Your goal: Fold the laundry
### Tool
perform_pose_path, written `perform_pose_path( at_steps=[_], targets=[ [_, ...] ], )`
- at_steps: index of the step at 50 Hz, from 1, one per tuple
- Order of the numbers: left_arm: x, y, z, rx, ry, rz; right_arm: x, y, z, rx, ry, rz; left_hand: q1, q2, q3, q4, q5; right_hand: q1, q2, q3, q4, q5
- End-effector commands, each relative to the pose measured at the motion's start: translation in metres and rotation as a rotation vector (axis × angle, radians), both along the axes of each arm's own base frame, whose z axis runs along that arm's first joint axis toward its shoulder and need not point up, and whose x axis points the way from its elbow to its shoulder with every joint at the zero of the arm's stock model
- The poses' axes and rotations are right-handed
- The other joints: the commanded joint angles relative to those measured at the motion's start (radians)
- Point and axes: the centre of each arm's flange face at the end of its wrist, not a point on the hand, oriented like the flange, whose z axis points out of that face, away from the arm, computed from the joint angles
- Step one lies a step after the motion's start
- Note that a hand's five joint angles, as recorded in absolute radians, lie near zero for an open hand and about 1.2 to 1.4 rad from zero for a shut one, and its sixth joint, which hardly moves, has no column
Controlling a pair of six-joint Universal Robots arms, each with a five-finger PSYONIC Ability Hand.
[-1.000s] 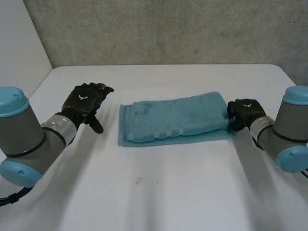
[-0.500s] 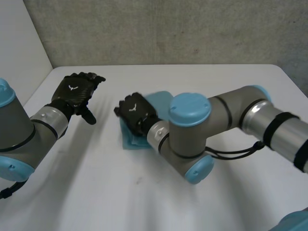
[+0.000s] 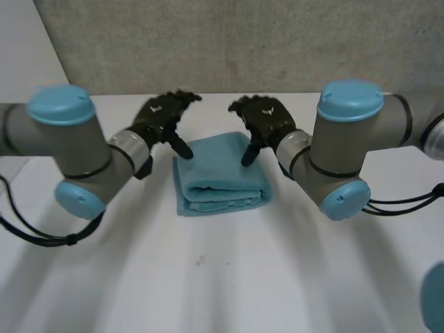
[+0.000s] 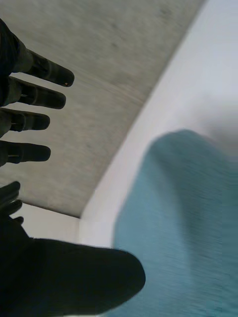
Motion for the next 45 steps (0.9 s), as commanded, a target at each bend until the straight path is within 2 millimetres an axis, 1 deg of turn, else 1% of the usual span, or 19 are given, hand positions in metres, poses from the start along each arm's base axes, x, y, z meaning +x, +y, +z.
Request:
perform_pose_path(
  at_steps=[1, 6, 10, 12, 17, 18, 19, 21, 23, 24, 25, 26, 29, 30, 33, 36, 38, 41, 45],
  targets=[
    [-0.003, -0.003, -0.061, 0.149, -0.074, 0.037, -0.004, -0.015, -0.050, 0.130, 0.052, 0.021, 0.004, -0.005, -0.018, -0.008, -0.023, -0.035, -0.046, -0.040, -0.060, -0.066],
    [0.002, 0.001, -0.079, 0.203, -0.118, 0.072, -0.003, -0.021, -0.069, 0.196, 0.078, 0.044, 0.004, -0.005, -0.018, -0.008, -0.023, -0.035, -0.046, -0.040, -0.060, -0.066],
    [0.005, 0.007, -0.079, 0.243, -0.141, 0.070, -0.003, -0.025, -0.058, 0.189, 0.072, 0.042, 0.004, -0.005, -0.018, -0.008, -0.023, -0.035, -0.046, -0.040, -0.060, -0.066],
    [0.005, 0.009, -0.066, 0.226, -0.133, 0.071, -0.003, -0.026, -0.049, 0.178, 0.063, 0.042, 0.004, -0.005, -0.018, -0.008, -0.023, -0.035, -0.046, -0.040, -0.060, -0.066],
    [0.007, 0.011, -0.013, 0.122, -0.096, 0.068, -0.004, -0.026, -0.001, 0.101, 0.005, 0.034, -0.005, -0.014, -0.027, -0.016, -0.031, -0.035, -0.046, -0.040, -0.060, -0.066],
    [0.008, 0.013, -0.003, 0.099, -0.089, 0.068, -0.005, -0.023, 0.022, 0.063, -0.019, 0.030, -0.005, -0.014, -0.027, -0.016, -0.031, -0.035, -0.046, -0.040, -0.060, -0.066],
    [0.010, 0.015, 0.019, 0.052, -0.074, 0.072, -0.007, -0.021, 0.033, 0.046, -0.031, 0.027, -0.008, -0.017, -0.030, -0.019, -0.034, -0.035, -0.046, -0.040, -0.060, -0.066],
    [0.012, 0.016, 0.030, 0.028, -0.066, 0.075, -0.010, -0.017, 0.055, 0.008, -0.052, 0.022, -0.008, -0.017, -0.030, -0.019, -0.034, -0.035, -0.046, -0.040, -0.060, -0.066],
    [0.022, 0.025, 0.076, -0.043, -0.036, 0.091, -0.020, -0.012, 0.085, -0.037, -0.078, -0.013, -0.011, -0.019, -0.033, -0.022, -0.037, -0.035, -0.046, -0.040, -0.060, -0.066],
    [0.025, 0.028, 0.087, -0.057, -0.030, 0.096, -0.024, -0.011, 0.094, -0.050, -0.083, -0.030, -0.014, -0.022, -0.036, -0.025, -0.040, -0.035, -0.046, -0.040, -0.060, -0.066],
    [0.025, 0.028, 0.087, -0.057, -0.030, 0.096, -0.029, -0.009, 0.104, -0.066, -0.090, -0.055, -0.014, -0.022, -0.036, -0.025, -0.040, -0.035, -0.046, -0.040, -0.060, -0.066],
    [0.039, 0.038, 0.117, -0.090, -0.017, 0.121, -0.042, -0.006, 0.122, -0.094, -0.100, -0.112, -0.020, -0.028, -0.042, -0.031, -0.046, -0.035, -0.046, -0.040, -0.060, -0.066],
    [0.061, 0.046, 0.146, -0.111, -0.010, 0.172, -0.072, 0.007, 0.157, -0.150, -0.116, -0.231, -0.021, -0.029, -0.043, -0.032, -0.047, -0.035, -0.046, -0.040, -0.060, -0.066],
    [0.078, 0.051, 0.159, -0.110, -0.014, 0.210, -0.080, 0.011, 0.163, -0.158, -0.116, -0.261, -0.021, -0.029, -0.043, -0.032, -0.047, -0.035, -0.046, -0.040, -0.060, -0.066],
    [0.097, 0.065, 0.171, -0.095, -0.022, 0.251, -0.109, 0.027, 0.180, -0.195, -0.109, -0.349, -0.021, -0.029, -0.043, -0.032, -0.047, -0.035, -0.046, -0.040, -0.060, -0.066],
    [0.109, 0.093, 0.181, -0.107, -0.020, 0.265, -0.126, 0.038, 0.180, -0.196, -0.088, -0.385, -0.021, -0.029, -0.043, -0.032, -0.047, -0.035, -0.046, -0.040, -0.060, -0.066],
    [0.117, 0.109, 0.184, -0.129, -0.006, 0.277, -0.141, 0.049, 0.170, -0.181, -0.057, -0.414, -0.021, -0.029, -0.043, -0.032, -0.047, -0.035, -0.046, -0.040, -0.060, -0.066],
    [0.122, 0.116, 0.183, -0.157, 0.009, 0.288, -0.149, 0.062, 0.157, -0.185, -0.053, -0.408, -0.021, -0.029, -0.043, -0.032, -0.047, -0.035, -0.046, -0.040, -0.060, -0.066],
    [0.119, 0.118, 0.177, -0.189, 0.023, 0.281, -0.152, 0.072, 0.155, -0.228, -0.069, -0.384, -0.021, -0.029, -0.043, -0.032, -0.047, -0.035, -0.046, -0.040, -0.060, -0.066]
  ],
)
